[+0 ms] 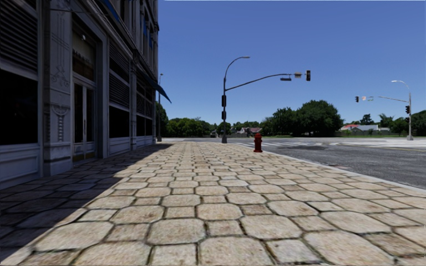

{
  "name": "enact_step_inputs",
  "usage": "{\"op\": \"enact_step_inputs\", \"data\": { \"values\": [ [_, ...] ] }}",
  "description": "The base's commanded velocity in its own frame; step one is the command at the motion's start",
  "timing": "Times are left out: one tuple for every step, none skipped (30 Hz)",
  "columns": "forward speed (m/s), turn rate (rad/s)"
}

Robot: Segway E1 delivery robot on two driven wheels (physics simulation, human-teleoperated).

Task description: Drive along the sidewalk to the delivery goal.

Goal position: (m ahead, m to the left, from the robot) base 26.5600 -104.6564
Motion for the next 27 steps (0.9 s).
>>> {"op": "enact_step_inputs", "data": {
  "values": [
    [2.0,0.0],
    [2.0,0.0],
    [2.0,0.0],
    [2.0,0.0],
    [2.0,0.0],
    [2.0,0.0],
    [2.0,0.0],
    [2.0,0.0],
    [2.0,0.0],
    [2.0,0.0],
    [2.0,0.0],
    [2.0,0.0],
    [2.0,0.0],
    [2.0,0.0],
    [2.0,0.0],
    [2.0,0.0],
    [2.0,0.0],
    [2.0,0.0],
    [2.0,0.0],
    [2.0,0.0],
    [2.0,0.0],
    [2.0,0.0],
    [1.98,0.0],
    [1.96,0.0],
    [1.96,0.0],
    [1.95,0.0],
    [1.95,0.0]
  ]
}}
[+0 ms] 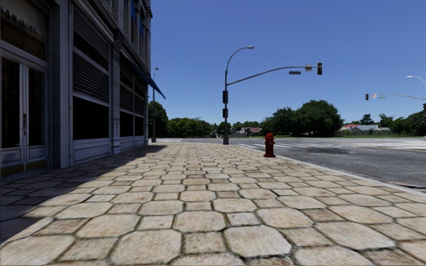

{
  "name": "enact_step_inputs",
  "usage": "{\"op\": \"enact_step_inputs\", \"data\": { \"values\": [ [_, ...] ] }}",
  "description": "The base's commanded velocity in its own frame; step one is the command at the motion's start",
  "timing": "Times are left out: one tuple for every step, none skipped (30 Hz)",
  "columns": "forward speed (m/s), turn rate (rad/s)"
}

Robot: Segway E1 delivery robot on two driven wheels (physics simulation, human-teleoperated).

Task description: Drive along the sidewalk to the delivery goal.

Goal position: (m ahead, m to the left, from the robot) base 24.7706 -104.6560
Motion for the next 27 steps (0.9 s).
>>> {"op": "enact_step_inputs", "data": {
  "values": [
    [1.95,0.0],
    [1.95,0.0],
    [1.95,0.0],
    [1.95,0.0],
    [1.95,0.0],
    [1.95,0.0],
    [1.95,0.0],
    [1.95,0.0],
    [1.95,0.0],
    [1.95,0.0],
    [1.95,0.0],
    [1.95,0.0],
    [1.95,0.0],
    [1.95,0.0],
    [1.95,0.0],
    [1.95,0.0],
    [1.95,0.0],
    [1.95,0.0],
    [1.95,0.0],
    [1.95,0.0],
    [1.95,0.0],
    [1.95,0.0],
    [1.95,0.0],
    [1.95,0.0],
    [1.95,0.0],
    [1.95,0.0],
    [1.95,0.0]
  ]
}}
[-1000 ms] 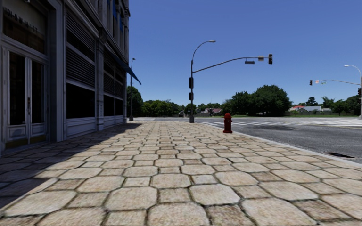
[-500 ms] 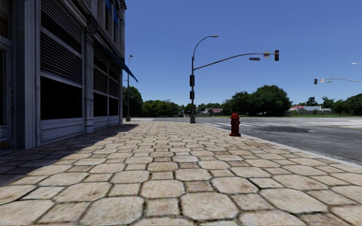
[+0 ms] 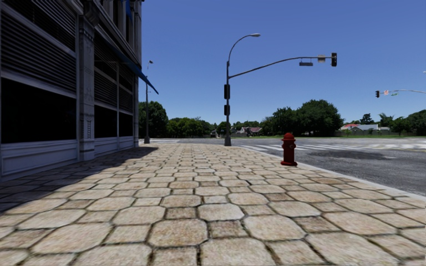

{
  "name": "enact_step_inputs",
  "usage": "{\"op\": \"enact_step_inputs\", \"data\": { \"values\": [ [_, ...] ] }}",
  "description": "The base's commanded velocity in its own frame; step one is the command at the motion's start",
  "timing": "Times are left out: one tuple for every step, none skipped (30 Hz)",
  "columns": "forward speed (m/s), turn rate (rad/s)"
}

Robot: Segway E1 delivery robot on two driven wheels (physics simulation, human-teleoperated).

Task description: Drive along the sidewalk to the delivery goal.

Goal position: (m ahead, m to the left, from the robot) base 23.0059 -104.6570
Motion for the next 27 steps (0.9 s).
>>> {"op": "enact_step_inputs", "data": {
  "values": [
    [1.95,0.0],
    [1.95,0.0],
    [1.95,0.0],
    [1.95,0.0],
    [1.95,0.0],
    [1.95,0.0],
    [1.95,0.0],
    [1.95,0.0],
    [1.95,0.0],
    [1.95,0.0],
    [1.95,0.0],
    [1.95,0.0],
    [1.95,0.0],
    [1.95,0.0],
    [1.95,0.0],
    [1.95,0.0],
    [1.95,0.0],
    [1.95,0.0],
    [1.95,0.0],
    [1.95,0.0],
    [1.95,0.0],
    [1.95,0.0],
    [1.95,0.0],
    [1.95,0.0],
    [1.95,0.0],
    [1.95,0.0],
    [1.95,0.0]
  ]
}}
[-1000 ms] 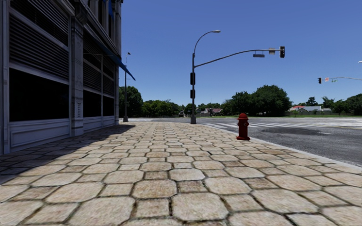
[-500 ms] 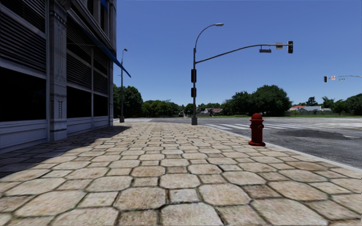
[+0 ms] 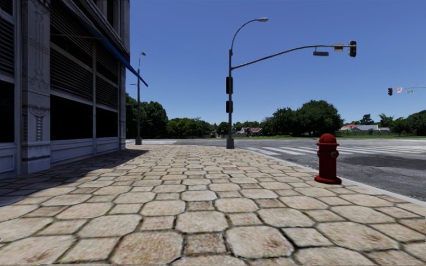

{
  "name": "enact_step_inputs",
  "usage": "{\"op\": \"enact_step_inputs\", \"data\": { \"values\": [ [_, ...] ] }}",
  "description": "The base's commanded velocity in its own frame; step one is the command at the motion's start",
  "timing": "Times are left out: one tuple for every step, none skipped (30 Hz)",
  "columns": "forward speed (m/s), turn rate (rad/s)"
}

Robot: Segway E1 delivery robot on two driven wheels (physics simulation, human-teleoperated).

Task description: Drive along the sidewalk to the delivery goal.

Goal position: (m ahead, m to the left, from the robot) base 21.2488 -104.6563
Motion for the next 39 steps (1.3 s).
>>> {"op": "enact_step_inputs", "data": {
  "values": [
    [1.95,0.0],
    [1.95,0.0],
    [1.95,0.0],
    [1.95,0.0],
    [1.95,0.0],
    [1.95,0.0],
    [1.95,0.0],
    [1.95,0.0],
    [1.95,0.0],
    [1.95,0.0],
    [1.95,0.0],
    [1.95,0.0],
    [1.95,0.0],
    [1.95,0.0],
    [1.95,0.0],
    [1.95,0.0],
    [1.95,0.0],
    [1.95,0.0],
    [1.95,0.0],
    [1.95,0.0],
    [1.95,0.0],
    [1.95,0.0],
    [1.95,0.0],
    [1.95,0.0],
    [1.95,0.0],
    [1.95,0.0],
    [1.95,0.0],
    [1.95,0.0],
    [1.95,0.0],
    [1.95,0.0],
    [1.95,0.0],
    [1.95,0.0],
    [1.95,0.0],
    [1.95,0.0],
    [1.95,0.0],
    [1.95,0.0],
    [1.95,0.0],
    [1.95,0.0],
    [1.95,0.0]
  ]
}}
